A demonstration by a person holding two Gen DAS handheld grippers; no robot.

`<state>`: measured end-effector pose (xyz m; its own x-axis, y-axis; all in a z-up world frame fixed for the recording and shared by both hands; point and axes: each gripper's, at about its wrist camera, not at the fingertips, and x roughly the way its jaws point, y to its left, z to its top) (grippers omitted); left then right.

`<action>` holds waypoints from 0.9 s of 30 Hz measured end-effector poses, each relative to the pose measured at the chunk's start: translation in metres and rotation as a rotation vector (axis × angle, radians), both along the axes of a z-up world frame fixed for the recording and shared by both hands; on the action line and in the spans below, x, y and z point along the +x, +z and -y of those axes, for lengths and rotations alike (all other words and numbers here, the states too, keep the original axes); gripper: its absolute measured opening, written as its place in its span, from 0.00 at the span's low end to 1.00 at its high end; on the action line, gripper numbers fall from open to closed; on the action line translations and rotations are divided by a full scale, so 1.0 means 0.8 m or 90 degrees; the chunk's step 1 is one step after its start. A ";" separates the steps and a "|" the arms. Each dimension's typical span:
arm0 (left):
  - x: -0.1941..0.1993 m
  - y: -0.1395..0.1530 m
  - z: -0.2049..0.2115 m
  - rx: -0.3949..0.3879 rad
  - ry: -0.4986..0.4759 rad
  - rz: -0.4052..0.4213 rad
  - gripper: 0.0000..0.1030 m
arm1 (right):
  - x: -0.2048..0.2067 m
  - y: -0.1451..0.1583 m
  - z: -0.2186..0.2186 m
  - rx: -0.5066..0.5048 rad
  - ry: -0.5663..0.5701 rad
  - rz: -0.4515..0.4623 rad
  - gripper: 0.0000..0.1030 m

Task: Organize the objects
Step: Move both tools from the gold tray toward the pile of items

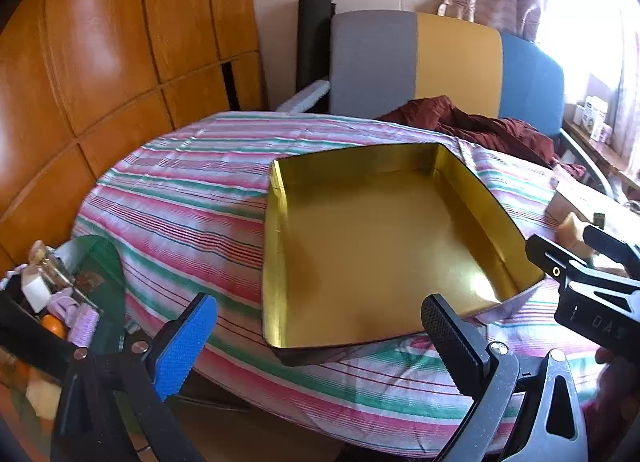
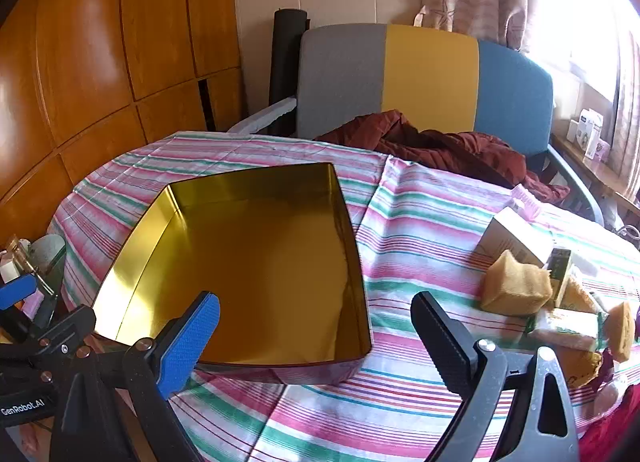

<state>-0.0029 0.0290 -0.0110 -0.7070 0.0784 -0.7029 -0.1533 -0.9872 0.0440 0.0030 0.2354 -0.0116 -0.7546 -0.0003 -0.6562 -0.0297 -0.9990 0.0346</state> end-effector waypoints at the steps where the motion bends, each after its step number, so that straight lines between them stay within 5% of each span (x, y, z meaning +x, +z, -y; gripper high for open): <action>1: -0.001 -0.001 -0.001 0.008 -0.005 0.006 1.00 | 0.001 0.000 -0.002 0.000 -0.002 0.000 0.95; 17: -0.006 -0.010 -0.043 0.010 -0.096 0.026 1.00 | 0.013 -0.009 -0.061 -0.012 -0.066 0.011 0.95; 27: -0.017 -0.021 -0.069 0.083 -0.159 0.089 1.00 | 0.031 -0.005 -0.122 -0.014 -0.143 0.016 0.95</action>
<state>-0.0167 0.0844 -0.0279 -0.5516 0.3330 -0.7648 -0.3874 -0.9142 -0.1187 0.0279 0.3330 -0.0157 -0.7207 0.1514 -0.6765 -0.2524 -0.9662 0.0527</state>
